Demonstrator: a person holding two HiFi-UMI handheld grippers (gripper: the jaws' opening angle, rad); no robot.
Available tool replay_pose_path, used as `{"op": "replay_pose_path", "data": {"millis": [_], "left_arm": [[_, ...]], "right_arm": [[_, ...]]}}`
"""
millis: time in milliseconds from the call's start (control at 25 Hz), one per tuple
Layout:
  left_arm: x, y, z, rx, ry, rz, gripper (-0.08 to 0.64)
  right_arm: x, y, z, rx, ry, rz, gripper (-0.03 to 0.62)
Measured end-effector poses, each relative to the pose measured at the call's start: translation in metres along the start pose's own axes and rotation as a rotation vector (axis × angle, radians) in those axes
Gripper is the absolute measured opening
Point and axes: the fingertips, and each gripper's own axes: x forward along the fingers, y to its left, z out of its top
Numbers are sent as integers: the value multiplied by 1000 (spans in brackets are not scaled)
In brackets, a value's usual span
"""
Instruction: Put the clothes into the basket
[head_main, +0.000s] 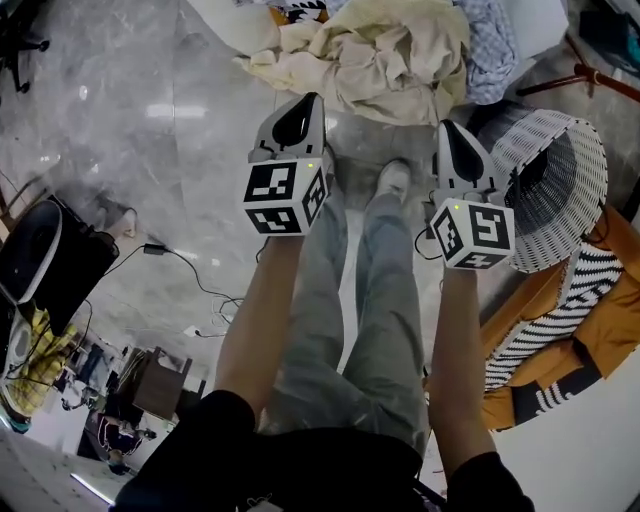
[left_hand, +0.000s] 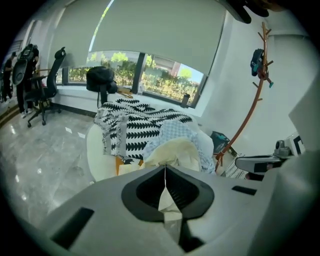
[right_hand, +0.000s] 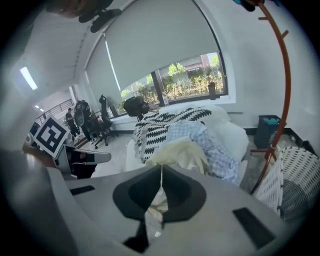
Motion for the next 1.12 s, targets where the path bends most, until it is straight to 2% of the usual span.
{"op": "replay_pose_path", "data": {"millis": [280, 320, 360, 440, 600, 760, 920, 1120], "left_arm": [[45, 26, -36, 15, 48, -21, 11], [51, 31, -41, 20, 60, -24, 12], [57, 35, -46, 26, 76, -29, 17], [74, 43, -59, 44, 119, -38, 130], [108, 61, -89, 119, 219, -53, 204], [131, 87, -105, 161, 292, -30, 267], [153, 104, -118, 150, 328, -50, 292], [181, 114, -136, 145, 351, -95, 302]], "right_arm": [[41, -14, -38, 13, 65, -4, 20], [47, -16, -44, 16, 82, -5, 65], [52, -19, -50, 23, 100, -5, 151], [64, -26, -61, 43, 130, -6, 209], [89, -44, -84, 80, 173, -33, 244], [109, -72, -107, 151, 213, -112, 282], [129, -96, -118, 203, 216, -162, 301], [159, -105, -128, 246, 216, -176, 313]]}}
